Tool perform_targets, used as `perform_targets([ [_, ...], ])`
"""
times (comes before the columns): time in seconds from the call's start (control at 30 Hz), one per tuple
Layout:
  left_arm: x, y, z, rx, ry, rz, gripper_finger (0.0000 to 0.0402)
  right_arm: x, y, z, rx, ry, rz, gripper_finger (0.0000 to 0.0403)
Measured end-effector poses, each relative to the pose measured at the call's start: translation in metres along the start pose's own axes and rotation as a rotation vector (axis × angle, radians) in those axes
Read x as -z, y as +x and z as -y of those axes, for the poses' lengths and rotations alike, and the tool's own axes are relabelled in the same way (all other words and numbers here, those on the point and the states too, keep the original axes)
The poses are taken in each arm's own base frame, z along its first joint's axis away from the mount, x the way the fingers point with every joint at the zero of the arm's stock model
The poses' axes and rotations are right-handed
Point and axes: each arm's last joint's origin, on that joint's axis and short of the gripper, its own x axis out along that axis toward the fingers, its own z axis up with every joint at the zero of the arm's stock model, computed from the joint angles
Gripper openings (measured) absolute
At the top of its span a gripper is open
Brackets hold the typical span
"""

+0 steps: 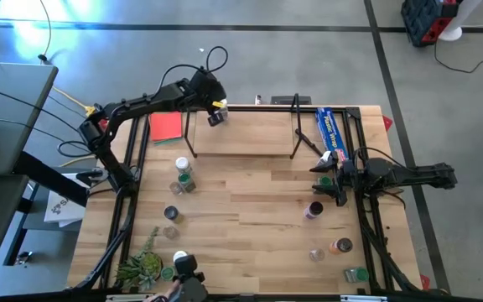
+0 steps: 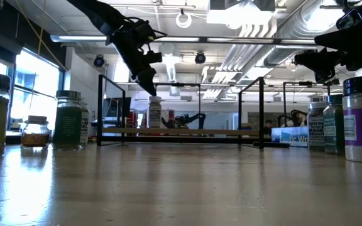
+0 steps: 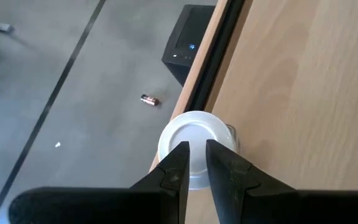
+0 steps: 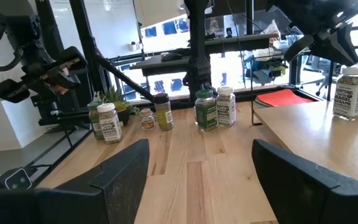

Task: Shelf spices
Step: Put the center white seasoning bottle on the shelf, then put the top left white seasoning bottle on the shelf aligned with the other white seasoning bottle

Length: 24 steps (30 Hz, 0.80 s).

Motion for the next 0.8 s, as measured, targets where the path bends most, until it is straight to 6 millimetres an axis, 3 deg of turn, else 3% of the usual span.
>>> perform_targets([
  [0.27,-0.002,-0.017,-0.001,-0.020,-0.012,0.021,0.0051,0.000,0.000,0.000,0.000,0.001,0.000,0.0279],
  [0.4,-0.006,-0.027,-0.003,0.003,-0.040,0.081,0.0071,0.000,0.000,0.000,0.000,0.001,0.000,0.0279],
  [0.7,-0.003,-0.026,-0.006,0.092,-0.037,0.096,0.0219,0.000,0.000,0.000,0.000,0.001,0.000,0.0279],
  [0.8,-0.003,-0.038,0.002,0.138,0.043,0.086,0.0253,0.000,0.000,0.000,0.000,0.000,0.000,0.0279],
])
